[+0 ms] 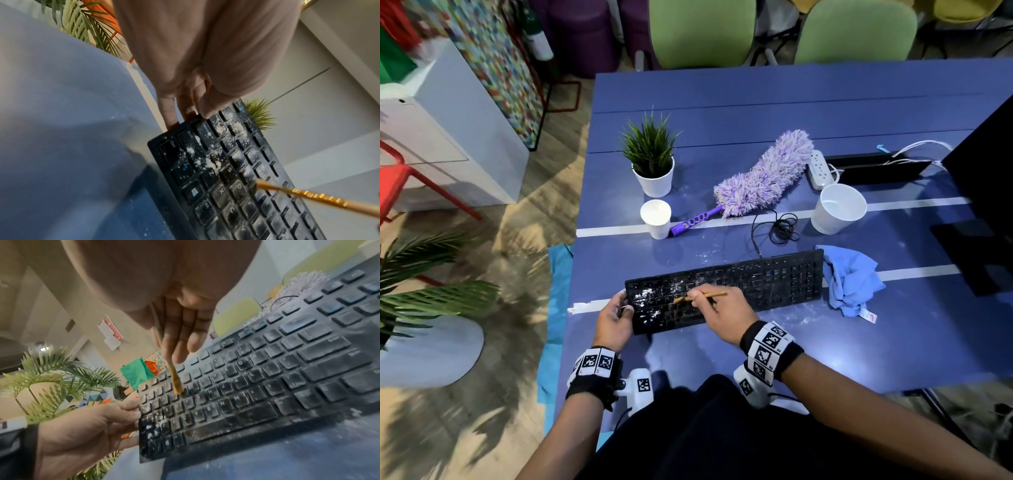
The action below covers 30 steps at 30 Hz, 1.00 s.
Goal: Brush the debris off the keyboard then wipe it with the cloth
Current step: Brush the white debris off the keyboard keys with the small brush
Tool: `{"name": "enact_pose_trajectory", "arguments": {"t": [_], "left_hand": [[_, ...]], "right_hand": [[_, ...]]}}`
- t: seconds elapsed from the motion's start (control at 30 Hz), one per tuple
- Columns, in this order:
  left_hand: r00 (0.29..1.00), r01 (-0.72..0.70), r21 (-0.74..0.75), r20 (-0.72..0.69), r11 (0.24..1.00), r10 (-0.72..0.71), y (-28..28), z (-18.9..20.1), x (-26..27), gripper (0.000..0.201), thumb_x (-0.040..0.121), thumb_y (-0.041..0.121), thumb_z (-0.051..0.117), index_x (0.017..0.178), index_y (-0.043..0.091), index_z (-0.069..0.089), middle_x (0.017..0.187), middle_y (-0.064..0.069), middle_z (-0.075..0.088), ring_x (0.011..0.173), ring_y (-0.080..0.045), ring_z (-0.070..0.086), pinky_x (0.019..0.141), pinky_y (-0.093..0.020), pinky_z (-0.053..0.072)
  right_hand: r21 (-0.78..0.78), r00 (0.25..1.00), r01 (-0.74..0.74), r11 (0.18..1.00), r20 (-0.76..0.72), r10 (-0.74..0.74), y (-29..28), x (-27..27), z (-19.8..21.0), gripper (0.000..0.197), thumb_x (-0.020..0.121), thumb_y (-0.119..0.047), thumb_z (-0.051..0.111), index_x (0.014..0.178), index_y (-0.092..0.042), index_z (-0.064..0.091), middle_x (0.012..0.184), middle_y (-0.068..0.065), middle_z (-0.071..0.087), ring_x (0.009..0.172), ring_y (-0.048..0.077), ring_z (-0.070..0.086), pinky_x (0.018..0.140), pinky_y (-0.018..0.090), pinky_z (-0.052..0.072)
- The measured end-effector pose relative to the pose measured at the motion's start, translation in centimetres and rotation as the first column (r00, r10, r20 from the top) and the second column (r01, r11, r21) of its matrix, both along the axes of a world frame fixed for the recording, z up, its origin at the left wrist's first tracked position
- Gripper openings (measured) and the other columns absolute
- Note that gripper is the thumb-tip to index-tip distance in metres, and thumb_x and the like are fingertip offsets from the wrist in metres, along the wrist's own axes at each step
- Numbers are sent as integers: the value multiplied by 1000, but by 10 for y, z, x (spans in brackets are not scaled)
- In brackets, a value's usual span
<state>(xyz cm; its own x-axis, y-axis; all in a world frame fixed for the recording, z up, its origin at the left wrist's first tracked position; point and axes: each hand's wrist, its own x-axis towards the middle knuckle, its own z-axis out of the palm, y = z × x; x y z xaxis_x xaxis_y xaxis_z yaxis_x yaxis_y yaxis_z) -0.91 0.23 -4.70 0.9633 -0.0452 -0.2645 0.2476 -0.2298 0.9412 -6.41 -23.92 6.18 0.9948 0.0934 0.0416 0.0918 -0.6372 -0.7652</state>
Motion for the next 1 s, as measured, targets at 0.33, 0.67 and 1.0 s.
{"name": "enact_pose_trajectory", "arguments": {"t": [0.33,0.67,1.0], "left_hand": [[1000,7,-1,-1,1000,-7,2,2,-1,44,93,-16,43,125,10,57,112,-9,67,103,-19,60,89,-8,46],[1000,11,9,-3,1000,-11,0,9,0,42,94,-13,43,127,10,57,124,-15,66,112,-21,60,108,-38,42],[1000,-1,5,-19,1000,1,-2,14,-4,43,94,-14,42,126,10,57,119,-13,67,110,-22,60,106,-35,43]], "right_hand": [[-2,993,61,998,104,-61,3,16,5,28,100,-26,46,100,-12,71,91,3,73,85,18,68,83,28,51],[72,963,211,975,153,-220,2,10,5,24,99,-21,47,97,-13,70,88,1,72,81,15,67,81,26,52],[88,991,133,987,-14,-132,-2,16,8,28,100,-30,48,102,-16,71,86,-2,75,81,12,70,82,31,56]]}}
